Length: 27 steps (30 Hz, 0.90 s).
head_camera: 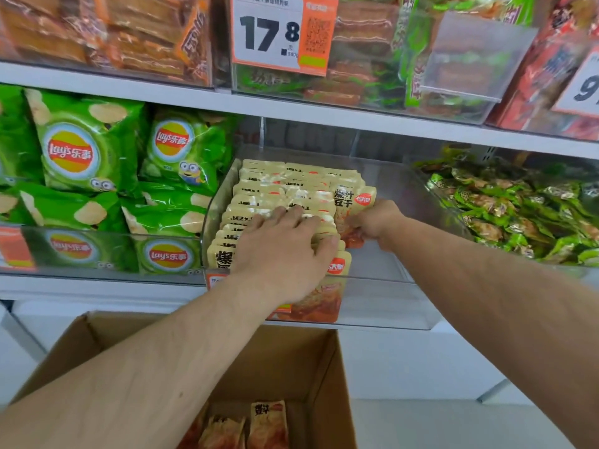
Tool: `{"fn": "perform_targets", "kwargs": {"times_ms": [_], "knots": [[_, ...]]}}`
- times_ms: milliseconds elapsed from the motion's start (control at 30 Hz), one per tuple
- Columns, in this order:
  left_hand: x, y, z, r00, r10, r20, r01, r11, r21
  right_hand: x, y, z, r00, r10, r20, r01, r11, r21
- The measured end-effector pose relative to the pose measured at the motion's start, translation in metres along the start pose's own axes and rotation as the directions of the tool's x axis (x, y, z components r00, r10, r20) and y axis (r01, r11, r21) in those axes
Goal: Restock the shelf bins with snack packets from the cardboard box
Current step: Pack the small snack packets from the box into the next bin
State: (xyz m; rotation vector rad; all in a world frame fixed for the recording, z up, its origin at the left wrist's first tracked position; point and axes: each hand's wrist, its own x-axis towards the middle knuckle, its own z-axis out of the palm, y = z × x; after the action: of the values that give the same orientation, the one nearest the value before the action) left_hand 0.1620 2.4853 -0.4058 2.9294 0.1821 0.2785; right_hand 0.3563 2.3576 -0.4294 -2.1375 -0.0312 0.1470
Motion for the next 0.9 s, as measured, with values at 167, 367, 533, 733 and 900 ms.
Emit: {"fn": "perform_targets", "kwargs": {"times_ms": [167, 367, 533, 733, 900], "knots": [[-0.001, 0.000, 0.000, 1.000, 0.001, 0.005, -0.001, 1.000, -0.018, 0.007, 0.003, 0.006, 0.999, -0.034, 0.003, 0.034, 0.999, -0.030], [-0.001, 0.000, 0.001, 1.000, -0.004, 0.009, 0.004, 1.000, -0.017, 0.011, 0.009, 0.008, 0.999, -0.039, 0.003, 0.039, 0.997, -0.070], [-0.001, 0.000, 0.001, 1.000, -0.005, 0.008, 0.005, 1.000, -0.015, 0.007, 0.008, 0.004, 0.995, -0.034, 0.089, 0.035, 0.999, -0.009], [-0.002, 0.000, 0.001, 1.000, -0.003, 0.009, 0.003, 1.000, -0.010, -0.003, 0.006, 0.004, 0.996, -0.017, 0.090, 0.017, 1.000, 0.009], [-0.002, 0.000, 0.001, 1.000, -0.005, 0.026, 0.006, 1.000, -0.023, -0.011, 0.003, 0.002, 0.999, -0.013, 0.048, 0.008, 0.993, 0.122]]}}
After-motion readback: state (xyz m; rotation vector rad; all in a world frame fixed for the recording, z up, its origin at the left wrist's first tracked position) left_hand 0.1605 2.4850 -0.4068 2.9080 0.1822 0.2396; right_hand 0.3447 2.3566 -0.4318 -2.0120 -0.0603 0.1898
